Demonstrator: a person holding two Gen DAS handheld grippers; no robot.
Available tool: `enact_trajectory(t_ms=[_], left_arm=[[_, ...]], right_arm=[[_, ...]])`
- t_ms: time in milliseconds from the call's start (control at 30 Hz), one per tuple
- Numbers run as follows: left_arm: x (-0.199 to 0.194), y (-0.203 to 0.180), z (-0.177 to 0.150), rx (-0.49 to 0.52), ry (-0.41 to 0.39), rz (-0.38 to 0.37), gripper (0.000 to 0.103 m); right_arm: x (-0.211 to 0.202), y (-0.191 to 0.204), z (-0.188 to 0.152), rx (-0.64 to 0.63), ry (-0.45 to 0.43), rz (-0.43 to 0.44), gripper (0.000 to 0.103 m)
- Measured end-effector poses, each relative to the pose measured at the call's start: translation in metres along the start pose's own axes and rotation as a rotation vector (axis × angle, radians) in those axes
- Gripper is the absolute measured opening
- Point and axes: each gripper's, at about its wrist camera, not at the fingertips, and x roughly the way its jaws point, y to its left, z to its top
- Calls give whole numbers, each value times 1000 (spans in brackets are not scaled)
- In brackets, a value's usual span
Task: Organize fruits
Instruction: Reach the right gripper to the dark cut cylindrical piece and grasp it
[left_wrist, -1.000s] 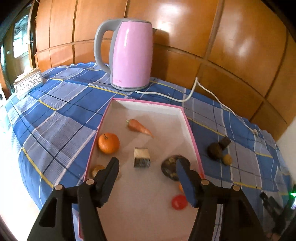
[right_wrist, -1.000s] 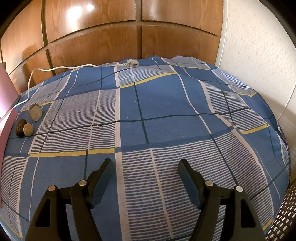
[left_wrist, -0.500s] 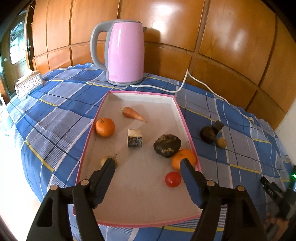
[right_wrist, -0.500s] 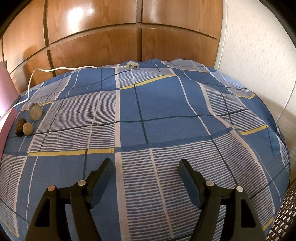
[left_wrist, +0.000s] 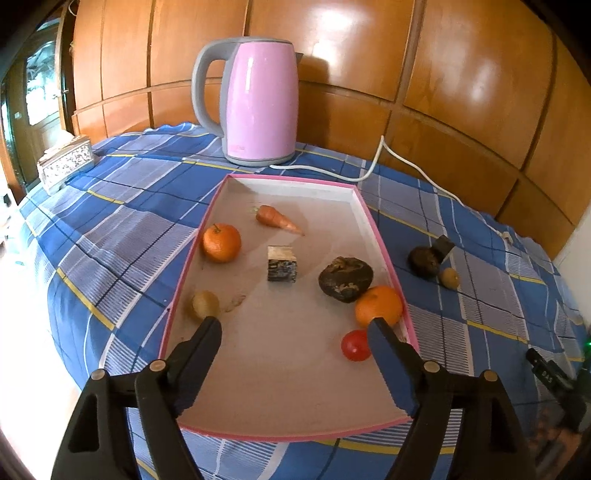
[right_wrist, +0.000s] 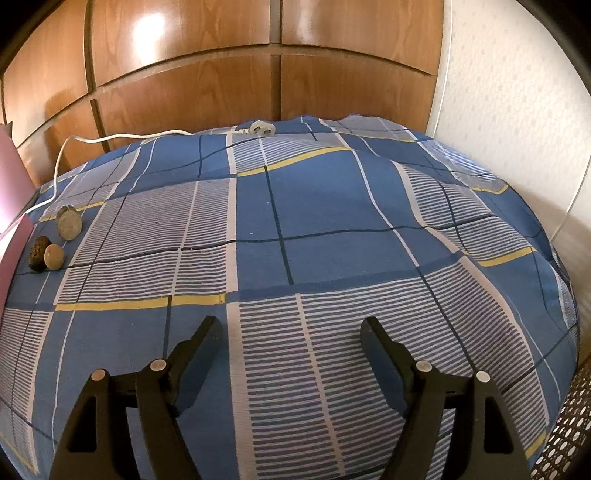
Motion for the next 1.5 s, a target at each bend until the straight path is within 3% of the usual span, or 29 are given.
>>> enact_trajectory(t_ms=[300, 667, 733, 933, 1267, 1500], left_arm=[[-9, 20, -8, -64, -50, -28, 99], [-7, 28, -10, -90, -37, 35, 103], [-5, 30, -12, -98, -29, 33, 103], [-2, 31, -15, -92, -14, 45, 103], [-5, 36, -13, -114, -43, 36, 103], [-6, 36, -11, -111, -52, 8, 103]], right_arm=[[-1, 1, 1, 4, 4, -9, 79], [-2, 4, 4, 16, 42, -23, 79], [-3, 6, 5, 17, 58, -12, 74], [-8, 39, 11, -66, 93, 116, 56], [-23, 135, 36, -244, 87, 380, 53], [-28, 200, 59, -359, 70, 481, 54]])
